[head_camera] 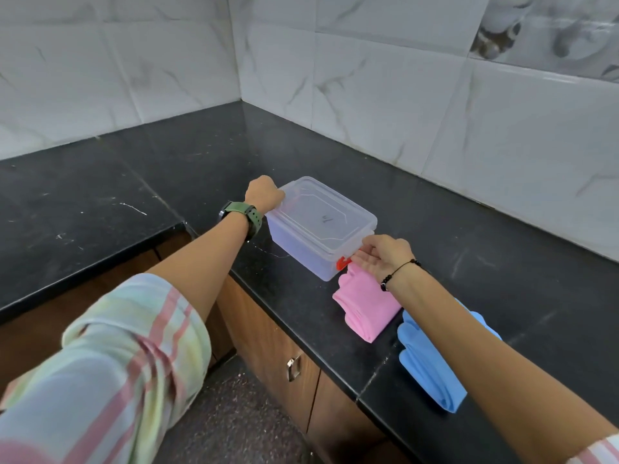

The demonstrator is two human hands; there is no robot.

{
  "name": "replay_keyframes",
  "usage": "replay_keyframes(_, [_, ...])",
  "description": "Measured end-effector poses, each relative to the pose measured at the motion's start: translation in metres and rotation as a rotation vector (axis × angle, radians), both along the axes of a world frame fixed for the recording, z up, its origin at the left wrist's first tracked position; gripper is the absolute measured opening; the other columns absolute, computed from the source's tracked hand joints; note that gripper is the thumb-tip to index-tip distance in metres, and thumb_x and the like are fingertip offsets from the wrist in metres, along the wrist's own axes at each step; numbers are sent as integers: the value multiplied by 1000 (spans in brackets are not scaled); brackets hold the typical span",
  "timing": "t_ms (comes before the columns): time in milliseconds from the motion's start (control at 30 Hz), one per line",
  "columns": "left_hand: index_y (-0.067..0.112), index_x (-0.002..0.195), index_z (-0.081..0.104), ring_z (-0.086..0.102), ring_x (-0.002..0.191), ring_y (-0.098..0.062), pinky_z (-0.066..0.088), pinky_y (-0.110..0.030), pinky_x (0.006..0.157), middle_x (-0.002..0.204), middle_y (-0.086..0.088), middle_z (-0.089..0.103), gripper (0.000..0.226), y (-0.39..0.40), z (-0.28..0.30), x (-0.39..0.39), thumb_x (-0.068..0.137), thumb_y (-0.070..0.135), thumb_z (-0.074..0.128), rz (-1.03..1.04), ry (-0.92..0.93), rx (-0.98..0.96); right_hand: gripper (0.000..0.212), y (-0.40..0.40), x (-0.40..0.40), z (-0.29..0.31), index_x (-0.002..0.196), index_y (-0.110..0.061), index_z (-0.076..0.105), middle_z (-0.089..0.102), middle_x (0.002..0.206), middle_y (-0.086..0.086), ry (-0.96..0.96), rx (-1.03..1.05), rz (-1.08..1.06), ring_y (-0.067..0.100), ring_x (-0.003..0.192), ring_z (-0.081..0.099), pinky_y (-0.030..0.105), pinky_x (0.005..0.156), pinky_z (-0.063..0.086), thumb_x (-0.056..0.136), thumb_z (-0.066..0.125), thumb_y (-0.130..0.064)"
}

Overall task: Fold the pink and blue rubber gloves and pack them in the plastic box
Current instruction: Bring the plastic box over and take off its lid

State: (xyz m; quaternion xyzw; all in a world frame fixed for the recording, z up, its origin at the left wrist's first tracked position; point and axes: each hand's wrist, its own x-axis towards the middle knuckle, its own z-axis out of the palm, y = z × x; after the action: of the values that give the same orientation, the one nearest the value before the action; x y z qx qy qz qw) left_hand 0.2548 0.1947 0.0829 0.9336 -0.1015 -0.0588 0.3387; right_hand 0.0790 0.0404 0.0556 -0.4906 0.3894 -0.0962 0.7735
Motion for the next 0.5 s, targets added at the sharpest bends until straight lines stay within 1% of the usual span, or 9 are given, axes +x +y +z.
replay_keyframes(33, [1,66,50,47,68,-26,39,-28,56,74,-12,49,16,0,0,2,82,2,49,-1,12,-1,6,-1,1,-1,93,4,54,55,77,15,9,-16,-5,23,67,59,35,75,51,87,55,6])
replay_keyframes(67, [2,62,48,44,61,-25,37,-26,53,68,-10,46,19,0,0,4,81,2,50,-7,27,-1,3,-1,2,-1,89,4,56,56,76,14,19,-32,-9,22,65,59,33,71,52,86,57,5])
replay_keyframes(133, [7,54,37,33,52,-20,28,-24,48,59,-5,36,30,2,2,7,80,4,53,-32,68,-2,10,-2,4,-2,76,0,55,55,73,13,30,-60,-20,20,61,58,29,60,52,85,60,4])
replay_keyframes(200, [8,53,36,29,51,-19,24,-24,48,58,-4,32,32,5,4,10,78,6,57,-52,111,-8,15,-2,7,-1,72,-2,54,55,71,11,30,-81,-34,19,59,57,26,52,52,84,62,3])
replay_keyframes(300, [9,53,38,29,49,-18,24,-23,49,57,-4,31,33,11,11,15,77,7,60,-50,139,-39,17,-3,10,9,70,-2,53,55,69,11,5,-103,-42,19,55,55,20,39,52,83,61,7])
replay_keyframes(367, [11,53,35,27,49,-18,22,-23,48,57,-3,29,36,14,21,14,77,8,61,-47,123,-66,19,-5,11,20,68,-1,53,55,68,11,-21,-131,-39,19,53,54,18,36,51,83,59,8])
replay_keyframes(500, [13,49,31,22,48,-19,18,-26,48,54,-3,24,41,10,52,4,76,7,61,-78,76,-155,21,-17,0,46,65,-2,53,54,65,11,-100,-170,-52,18,52,51,16,36,50,83,57,9])
